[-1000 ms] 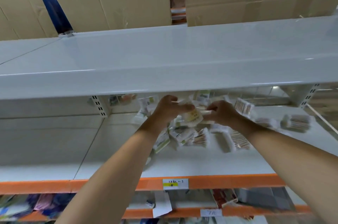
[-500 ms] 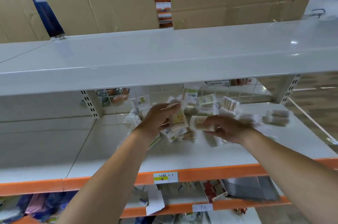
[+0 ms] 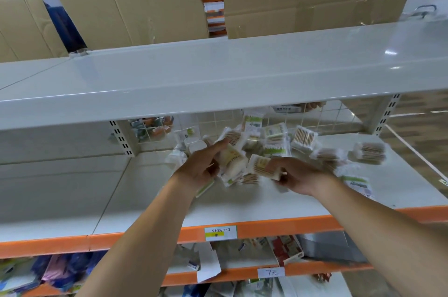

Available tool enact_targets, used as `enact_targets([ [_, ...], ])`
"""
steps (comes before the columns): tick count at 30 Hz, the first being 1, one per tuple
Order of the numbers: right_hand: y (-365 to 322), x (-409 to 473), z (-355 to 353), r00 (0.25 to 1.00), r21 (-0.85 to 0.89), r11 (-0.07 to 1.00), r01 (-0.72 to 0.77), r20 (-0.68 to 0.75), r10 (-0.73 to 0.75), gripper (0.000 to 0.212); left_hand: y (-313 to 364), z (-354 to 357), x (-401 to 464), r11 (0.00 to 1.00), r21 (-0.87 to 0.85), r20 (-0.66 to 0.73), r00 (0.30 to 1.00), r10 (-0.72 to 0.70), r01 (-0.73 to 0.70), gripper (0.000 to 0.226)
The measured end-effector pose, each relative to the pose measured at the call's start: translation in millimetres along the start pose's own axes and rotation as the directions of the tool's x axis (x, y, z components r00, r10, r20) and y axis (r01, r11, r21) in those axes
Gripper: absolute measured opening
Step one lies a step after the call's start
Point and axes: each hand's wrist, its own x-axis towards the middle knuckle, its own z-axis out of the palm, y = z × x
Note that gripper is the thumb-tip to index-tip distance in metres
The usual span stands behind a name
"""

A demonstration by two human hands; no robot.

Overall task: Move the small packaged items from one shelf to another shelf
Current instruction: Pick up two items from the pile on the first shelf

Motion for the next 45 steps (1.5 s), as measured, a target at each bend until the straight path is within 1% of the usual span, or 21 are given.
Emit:
enact_targets([
  [3,-1.7,-0.7,-1.7,0.998,0.05,0.999,-0.001,0.056,-0.001,0.029,0.8,-1.8,-0.9,0.997,-0.071,-0.001,1.0,-0.018,0.018,0.053],
  [7,-3.8,0.5,-4.3,0.994,0.066,0.997,-0.027,0.104,0.02,0.046,-0.9,0.8,-5.7,0.992,-0.124,0.09,0.996,-0.011,0.022,0.048],
  [10,-3.3,5.8,-5.0,0.997,0.183,0.981,-0.06,0.065,0.049,0.047,-4.3,1.2,-6.9,0.985,-0.158,0.133,0.99,-0.048,0.069,0.051],
  [12,-3.0,8.5,-3.9,0.997,0.21,0.976,-0.061,0.055,0.05,0.05,-6.8,1.5,-6.3,0.982,-0.162,0.151,0.986,-0.073,0.098,0.053],
  [15,-2.7,10.0,-1.4,0.996,0.219,0.974,-0.05,0.088,0.032,0.058,-10.5,4.1,-3.3,0.982,-0.163,0.153,0.985,-0.074,0.099,0.056],
  [18,-3.4,8.7,1.1,0.995,0.138,0.99,-0.033,0.101,0.019,0.053,-12.6,5.8,0.0,0.983,-0.163,0.145,0.988,-0.059,0.082,0.057],
  [20,-3.9,8.0,1.9,0.997,0.022,1.0,0.0,0.071,-0.001,0.045,-13.8,3.7,2.7,0.993,-0.096,0.145,0.988,-0.05,0.064,0.062],
  [22,-5.1,8.9,0.8,0.997,-0.088,0.994,0.06,0.047,-0.056,0.036,-14.9,1.1,6.2,0.999,-0.002,0.14,0.989,-0.053,0.053,0.066],
  [25,-10.5,6.4,0.0,0.992,-0.21,0.97,0.125,0.06,-0.115,0.028,-16.3,-2.2,10.5,0.994,0.11,0.141,0.989,-0.035,0.019,0.067],
  [26,-13.0,5.2,0.1,0.99,-0.257,0.957,0.137,0.067,-0.124,0.026,-16.9,-3.0,11.5,0.99,0.144,0.144,0.989,-0.018,-0.003,0.065],
  [28,-16.6,4.0,-0.6,0.988,-0.35,0.924,0.152,0.069,-0.137,0.032,-18.5,-4.6,13.3,0.978,0.204,0.162,0.986,0.021,-0.055,0.059],
  [30,-18.8,3.2,-1.0,0.988,-0.386,0.91,0.149,0.083,-0.127,0.039,-20.3,-5.3,13.8,0.966,0.242,0.167,0.985,0.052,-0.092,0.05],
  [33,-22.7,2.2,2.4,0.984,-0.449,0.878,0.166,0.138,-0.115,0.038,-20.7,-3.9,11.1,0.922,0.358,0.128,0.986,0.107,-0.147,0.038],
  [36,-25.6,5.2,13.7,0.972,-0.511,0.828,0.229,0.158,-0.171,0.034,-17.8,-3.2,5.8,0.859,0.448,0.1,0.969,0.228,-0.248,0.037],
  [38,-29.0,6.7,24.3,0.961,-0.545,0.791,0.277,0.159,-0.227,0.025,-13.7,-5.5,-0.7,0.798,0.526,0.101,0.953,0.284,-0.294,0.041],
  [40,-33.8,6.7,35.9,0.945,-0.577,0.748,0.328,0.187,-0.27,0.022,-9.1,-12.2,-8.9,0.724,0.627,0.076,0.947,0.312,-0.288,0.039],
  [41,-35.8,7.7,41.6,0.934,-0.584,0.73,0.356,0.209,-0.289,0.021,-6.8,-17.9,-12.4,0.699,0.659,0.047,0.942,0.331,-0.278,0.035],
  [43,-39.0,9.1,53.3,0.918,-0.586,0.706,0.398,0.249,-0.31,0.018,-3.6,-29.8,-18.1,0.709,0.65,-0.004,0.931,0.364,-0.274,0.025],
  [45,-42.3,9.1,66.6,0.909,-0.597,0.686,0.416,0.274,-0.313,0.016,-0.6,-40.9,-23.0,0.719,0.646,-0.069,0.918,0.391,-0.257,0.023],
])
